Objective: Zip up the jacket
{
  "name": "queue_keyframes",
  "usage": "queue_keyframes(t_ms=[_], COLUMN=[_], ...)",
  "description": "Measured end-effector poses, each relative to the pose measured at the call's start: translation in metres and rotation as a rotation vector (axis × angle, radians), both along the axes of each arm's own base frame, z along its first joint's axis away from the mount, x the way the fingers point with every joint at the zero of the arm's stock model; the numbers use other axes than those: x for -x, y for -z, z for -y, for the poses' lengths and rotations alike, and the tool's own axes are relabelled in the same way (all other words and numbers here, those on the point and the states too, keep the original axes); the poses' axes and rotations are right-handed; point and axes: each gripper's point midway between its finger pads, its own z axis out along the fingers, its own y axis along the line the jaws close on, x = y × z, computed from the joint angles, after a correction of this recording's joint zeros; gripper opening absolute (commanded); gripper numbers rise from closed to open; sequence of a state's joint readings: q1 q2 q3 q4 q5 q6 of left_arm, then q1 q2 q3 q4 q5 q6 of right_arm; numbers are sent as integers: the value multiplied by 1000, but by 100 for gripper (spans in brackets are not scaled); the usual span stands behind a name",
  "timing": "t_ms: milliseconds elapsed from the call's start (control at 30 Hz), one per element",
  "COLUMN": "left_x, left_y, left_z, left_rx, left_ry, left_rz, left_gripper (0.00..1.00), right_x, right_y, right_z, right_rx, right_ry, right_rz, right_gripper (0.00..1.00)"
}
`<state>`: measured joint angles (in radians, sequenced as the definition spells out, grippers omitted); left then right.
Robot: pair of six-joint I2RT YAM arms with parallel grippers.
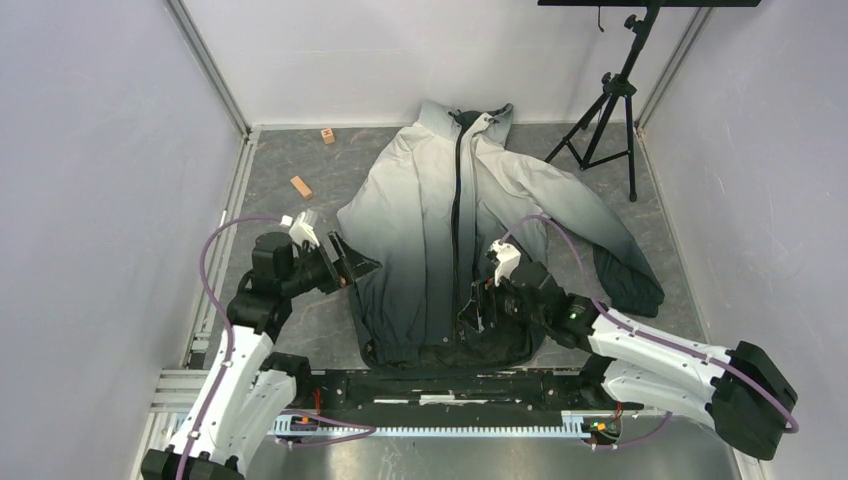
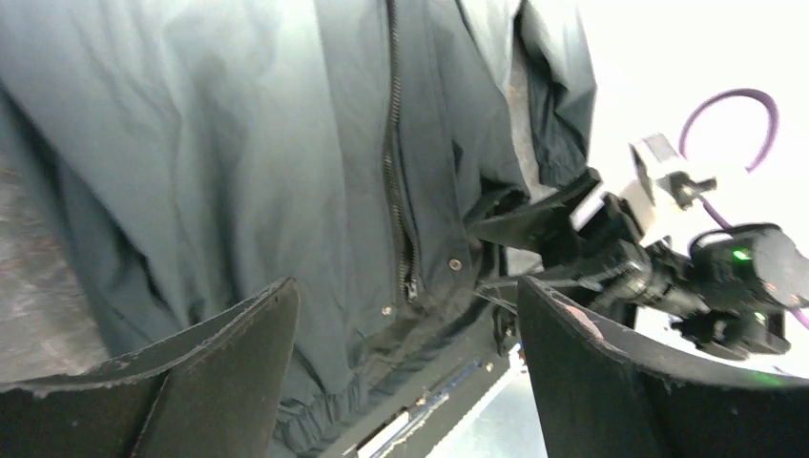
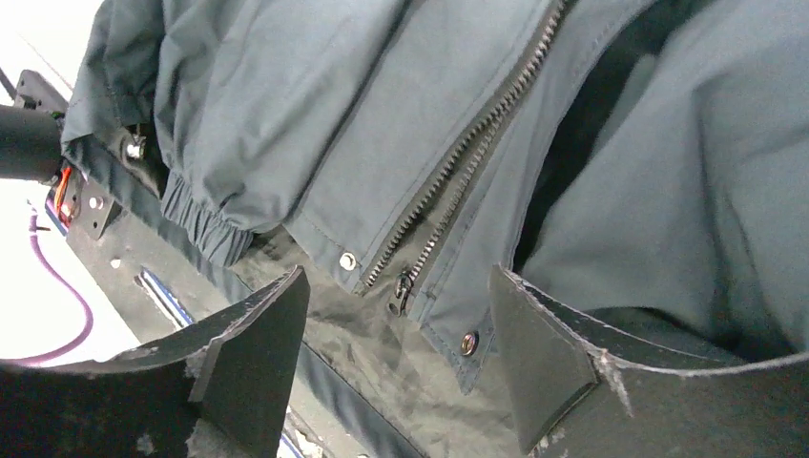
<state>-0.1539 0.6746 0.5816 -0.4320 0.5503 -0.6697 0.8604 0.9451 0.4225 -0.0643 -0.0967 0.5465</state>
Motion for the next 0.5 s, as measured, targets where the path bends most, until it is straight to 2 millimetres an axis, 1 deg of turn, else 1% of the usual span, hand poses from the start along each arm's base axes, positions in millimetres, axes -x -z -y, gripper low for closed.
queue_keyframes(t_ms=[33,100,167,233,267,333,400,433,500], left_x=[2,6,11,18,22,33,41,44,46], left_y=[2,0,-5,-10,-11,-11,-8,-3,10], left_z=[4,12,23,36,43,62,79,88,102], left_rx=[22,59,95,121,126,135,134,128,110], left_ry=[10,33,67,110,130,194,250,272,292], left_rz=[-14,-16,0,12,13,6,-8,-31,-77], left_gripper=[87,86,85,84,82,78,73,71,70], right_x=[2,1,-2,-5,-7,-8,-7,-6,-4], right_y=[4,12,20,25,27,31,36,39,45], right_z=[0,3,12,17,19,21,23,23,26], right_rx=[8,28,66,94,105,123,138,143,155], right_ry=[5,36,78,104,111,116,113,112,106], right_rz=[-13,-31,-34,-25,-20,-19,-26,-29,-30], right_gripper=[68,67,62,54,50,49,48,47,40])
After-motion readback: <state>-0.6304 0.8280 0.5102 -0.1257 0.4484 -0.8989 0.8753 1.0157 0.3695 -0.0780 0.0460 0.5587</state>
